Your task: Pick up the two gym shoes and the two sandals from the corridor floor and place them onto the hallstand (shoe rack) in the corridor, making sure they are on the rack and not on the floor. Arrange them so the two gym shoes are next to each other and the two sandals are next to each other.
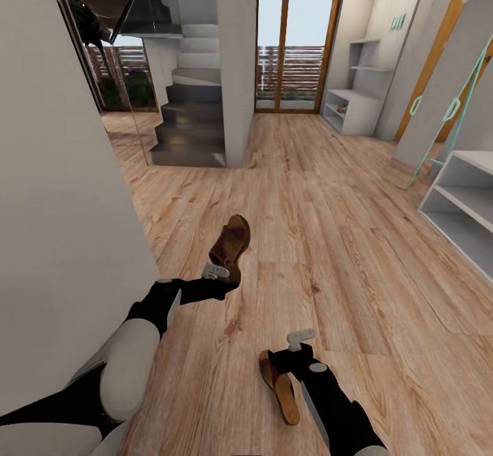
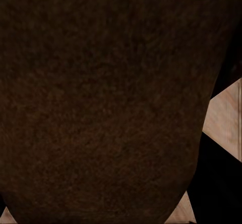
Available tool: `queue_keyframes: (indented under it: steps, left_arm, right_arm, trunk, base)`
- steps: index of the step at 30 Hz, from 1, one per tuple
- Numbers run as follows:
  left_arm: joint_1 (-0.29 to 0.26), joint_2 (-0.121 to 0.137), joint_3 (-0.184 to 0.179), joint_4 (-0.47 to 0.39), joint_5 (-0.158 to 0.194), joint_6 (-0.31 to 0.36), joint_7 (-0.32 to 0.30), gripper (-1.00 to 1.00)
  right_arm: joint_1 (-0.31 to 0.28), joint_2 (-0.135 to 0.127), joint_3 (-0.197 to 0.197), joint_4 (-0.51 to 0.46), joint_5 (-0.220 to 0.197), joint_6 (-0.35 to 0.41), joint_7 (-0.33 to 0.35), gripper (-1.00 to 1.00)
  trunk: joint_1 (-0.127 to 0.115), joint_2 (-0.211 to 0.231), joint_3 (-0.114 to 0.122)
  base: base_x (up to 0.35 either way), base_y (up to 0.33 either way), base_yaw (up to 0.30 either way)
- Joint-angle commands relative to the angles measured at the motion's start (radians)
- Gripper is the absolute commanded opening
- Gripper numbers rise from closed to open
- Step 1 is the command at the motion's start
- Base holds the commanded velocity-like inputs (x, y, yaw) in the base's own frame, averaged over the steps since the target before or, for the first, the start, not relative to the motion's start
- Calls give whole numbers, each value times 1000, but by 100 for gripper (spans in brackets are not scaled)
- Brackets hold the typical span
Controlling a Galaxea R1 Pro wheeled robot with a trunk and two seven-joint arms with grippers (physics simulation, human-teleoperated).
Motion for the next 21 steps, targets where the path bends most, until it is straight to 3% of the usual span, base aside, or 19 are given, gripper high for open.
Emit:
queue_keyframes:
  steps: [1, 12, 21]
  left_arm:
    - [1, -1, 9, -2, -4, 9, -9, -100]
    - [8, -1, 8, -3, -6, -1, -18, -100]
    - [11, -1, 7, -4, -6, -4, -18, -100]
  right_arm:
    - [0, 0, -1, -1, 11, 6, 5, 100]
    - [0, -3, -3, 22, 12, 7, 5, 100]
    - [1, -6, -3, 24, 11, 7, 5, 100]
  trunk:
    - [0, 0, -1]
    - [0, 0, -1]
    - [0, 0, -1]
  base:
    - [0, 0, 0]
    - [217, 0, 0]
    - [32, 0, -127]
